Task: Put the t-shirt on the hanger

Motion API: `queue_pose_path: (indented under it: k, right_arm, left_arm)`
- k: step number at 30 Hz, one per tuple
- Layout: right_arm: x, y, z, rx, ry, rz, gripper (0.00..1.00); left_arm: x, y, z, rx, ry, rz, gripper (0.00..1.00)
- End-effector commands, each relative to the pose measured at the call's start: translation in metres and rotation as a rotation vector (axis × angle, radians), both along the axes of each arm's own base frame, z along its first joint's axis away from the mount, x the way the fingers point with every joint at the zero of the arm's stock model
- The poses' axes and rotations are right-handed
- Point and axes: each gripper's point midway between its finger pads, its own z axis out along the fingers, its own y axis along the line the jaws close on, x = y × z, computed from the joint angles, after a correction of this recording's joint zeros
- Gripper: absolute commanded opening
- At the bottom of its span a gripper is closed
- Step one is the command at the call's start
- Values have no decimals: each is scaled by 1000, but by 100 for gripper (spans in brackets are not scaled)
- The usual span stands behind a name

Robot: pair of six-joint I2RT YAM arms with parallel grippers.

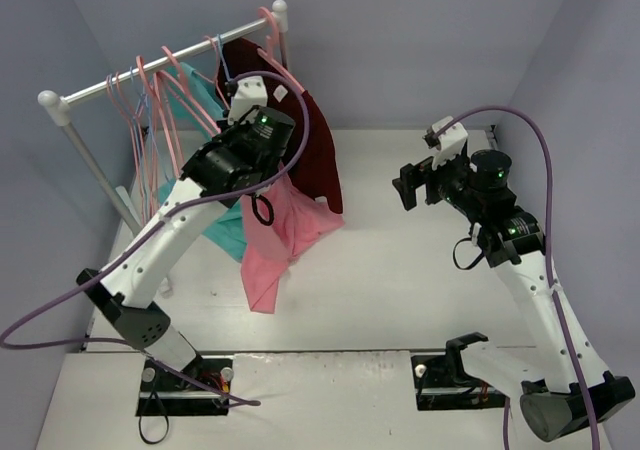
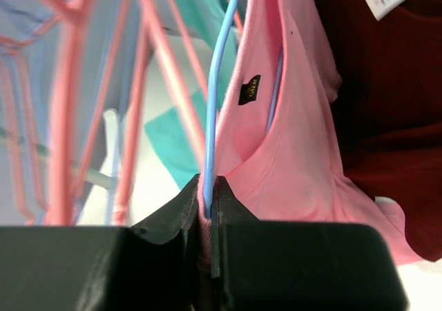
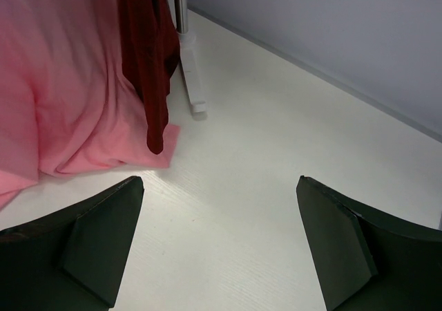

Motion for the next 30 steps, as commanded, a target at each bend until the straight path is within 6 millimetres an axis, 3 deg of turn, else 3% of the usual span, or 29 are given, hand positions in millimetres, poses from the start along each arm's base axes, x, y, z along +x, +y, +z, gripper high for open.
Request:
queue_pose_path:
  k: [1, 5, 9, 12, 16, 21, 30]
  right_arm:
    - [12, 8, 17, 41, -51, 24, 90]
    - [14, 12, 17, 49, -43, 40, 90]
    - [12, 11, 16, 49, -42, 37, 90]
    - [10, 11, 13, 53, -35, 36, 91]
    - [6, 12, 10, 61, -29, 45, 91]
    - [1, 13, 7, 63, -26, 50, 91]
    - [-2, 18, -1, 47, -15, 68, 91]
  left_arm:
    - [-22, 35, 55, -41, -173, 109, 0]
    - [-11, 4, 53, -89, -166, 43, 0]
    - [10, -47, 36, -107, -133, -28, 0]
    - [19, -63, 38, -116, -146, -31, 0]
    - [38, -69, 29, -89, -128, -21, 0]
    - [57, -61, 35, -107, -145, 12, 0]
    - [66, -44, 51, -134, -200, 79, 0]
